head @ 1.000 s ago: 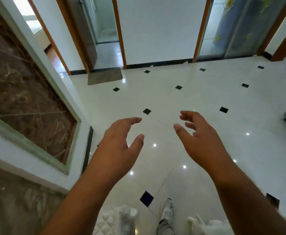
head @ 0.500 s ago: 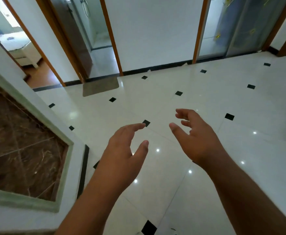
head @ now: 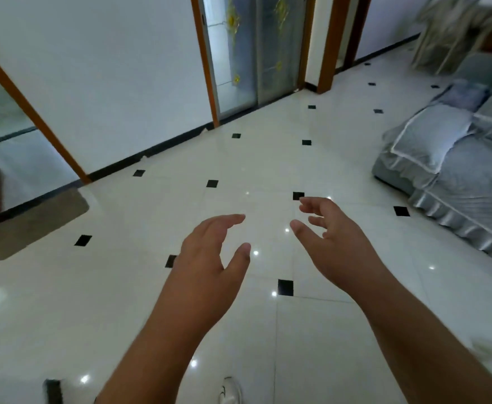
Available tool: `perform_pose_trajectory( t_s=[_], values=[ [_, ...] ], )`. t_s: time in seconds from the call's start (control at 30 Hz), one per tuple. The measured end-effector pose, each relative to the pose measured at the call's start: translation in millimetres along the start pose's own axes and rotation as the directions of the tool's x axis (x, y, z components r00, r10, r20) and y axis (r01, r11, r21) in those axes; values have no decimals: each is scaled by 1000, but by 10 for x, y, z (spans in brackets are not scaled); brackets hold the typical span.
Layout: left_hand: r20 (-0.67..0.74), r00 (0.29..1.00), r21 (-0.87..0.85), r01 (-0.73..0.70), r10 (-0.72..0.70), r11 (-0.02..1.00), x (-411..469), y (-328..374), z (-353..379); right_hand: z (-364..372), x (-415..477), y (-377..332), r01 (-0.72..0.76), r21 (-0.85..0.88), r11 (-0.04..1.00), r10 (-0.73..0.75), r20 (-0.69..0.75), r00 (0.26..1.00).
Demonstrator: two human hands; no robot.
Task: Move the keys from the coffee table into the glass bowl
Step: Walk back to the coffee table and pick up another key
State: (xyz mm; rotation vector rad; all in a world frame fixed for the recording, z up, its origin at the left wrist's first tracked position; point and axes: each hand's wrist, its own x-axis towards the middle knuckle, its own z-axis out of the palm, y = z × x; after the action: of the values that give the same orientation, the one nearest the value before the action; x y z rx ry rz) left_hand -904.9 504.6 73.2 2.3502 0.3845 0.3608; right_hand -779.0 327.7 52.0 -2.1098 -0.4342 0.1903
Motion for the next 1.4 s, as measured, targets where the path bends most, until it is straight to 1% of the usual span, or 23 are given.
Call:
perform_pose_trajectory(
  t_s=[0.1,0.2,0.33,0.5,0.67,0.83,0.93,1.07,1.17,1.3,1.4],
  values=[
    [54,995,-21,-80,81,997,419,-126,-86,41,260,-112,-25,-25,999,23,-78,997],
    [130,984,-70,-117,126,991,810,-220,-83,49,442,-134,-75,-35,997,68,-178,982],
    [235,947,-128,-194,220,972,1270,-247,119,11,479,44,-198,-17,980,184,-302,936],
    [386,867,-208,-251,315,946,1585,-11,573,-187,359,370,-364,14,931,338,-405,850],
    [494,770,-240,-326,404,915,1919,396,1118,-541,414,740,-435,78,897,408,-524,748],
    [555,705,-239,-374,442,896,2334,832,1622,-970,692,1170,-462,159,872,461,-583,669],
    [574,679,-231,-402,458,886,2602,1102,1867,-1266,946,1356,-464,184,866,474,-594,650],
    [553,660,-262,-442,508,858,2922,1432,2160,-1673,1273,1470,-459,164,873,453,-621,640],
    [578,621,-291,-450,530,844,3106,1633,2364,-1911,1387,1504,-475,150,867,449,-649,614],
    [606,549,-335,-481,576,810,3354,1900,2672,-2130,1426,1596,-529,186,828,500,-674,544],
    [622,480,-378,-507,618,775,3567,2099,2968,-2263,1461,1706,-562,234,794,535,-708,461]
  ],
)
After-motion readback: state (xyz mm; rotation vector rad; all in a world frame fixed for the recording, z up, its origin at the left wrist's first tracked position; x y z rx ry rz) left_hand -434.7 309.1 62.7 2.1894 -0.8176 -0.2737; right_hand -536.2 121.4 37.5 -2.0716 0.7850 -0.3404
